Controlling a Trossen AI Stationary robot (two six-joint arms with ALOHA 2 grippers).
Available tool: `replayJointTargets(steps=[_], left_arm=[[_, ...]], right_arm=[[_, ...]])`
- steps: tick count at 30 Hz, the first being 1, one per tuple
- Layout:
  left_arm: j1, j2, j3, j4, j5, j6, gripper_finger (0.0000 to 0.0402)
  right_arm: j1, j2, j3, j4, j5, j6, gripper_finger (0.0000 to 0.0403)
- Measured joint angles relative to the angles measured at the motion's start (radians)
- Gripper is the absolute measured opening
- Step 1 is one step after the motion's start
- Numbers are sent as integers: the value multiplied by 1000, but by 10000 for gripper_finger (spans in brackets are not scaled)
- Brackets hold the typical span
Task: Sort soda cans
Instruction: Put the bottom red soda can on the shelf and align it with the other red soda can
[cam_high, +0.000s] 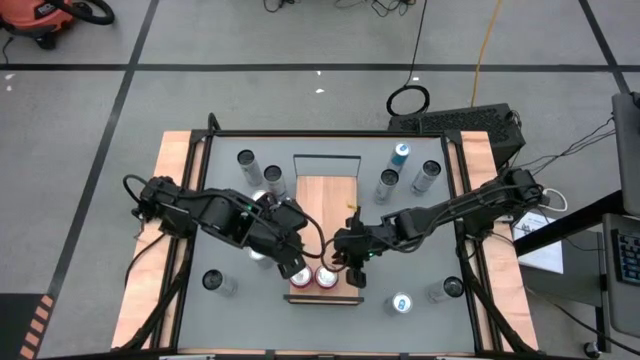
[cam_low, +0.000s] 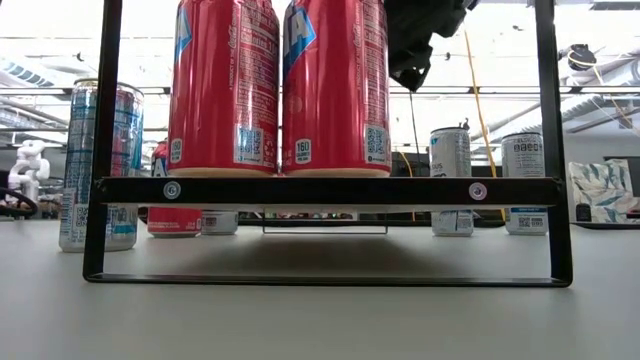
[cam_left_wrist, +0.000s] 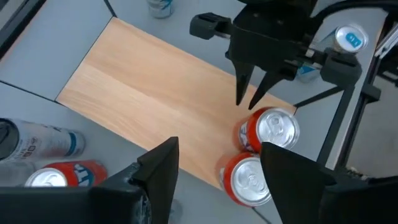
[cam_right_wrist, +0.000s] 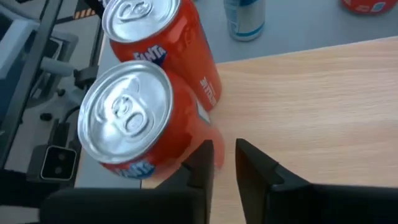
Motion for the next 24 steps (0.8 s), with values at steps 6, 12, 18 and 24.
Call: replayJointTargets(steps=[6, 12, 18, 24], left_arm=[[0, 0, 0, -8, 0, 6, 214], [-2, 0, 0, -9, -1, 3, 214], [-2, 0, 0, -9, -4, 2, 214], [-2, 0, -1, -9, -10, 4, 214]], right_arm=[[0, 0, 0, 6, 1, 6, 15], [0, 0, 0, 45, 2, -27, 4], [0, 0, 0, 43, 1, -31, 1], [1, 0, 0, 43, -24, -28, 1]])
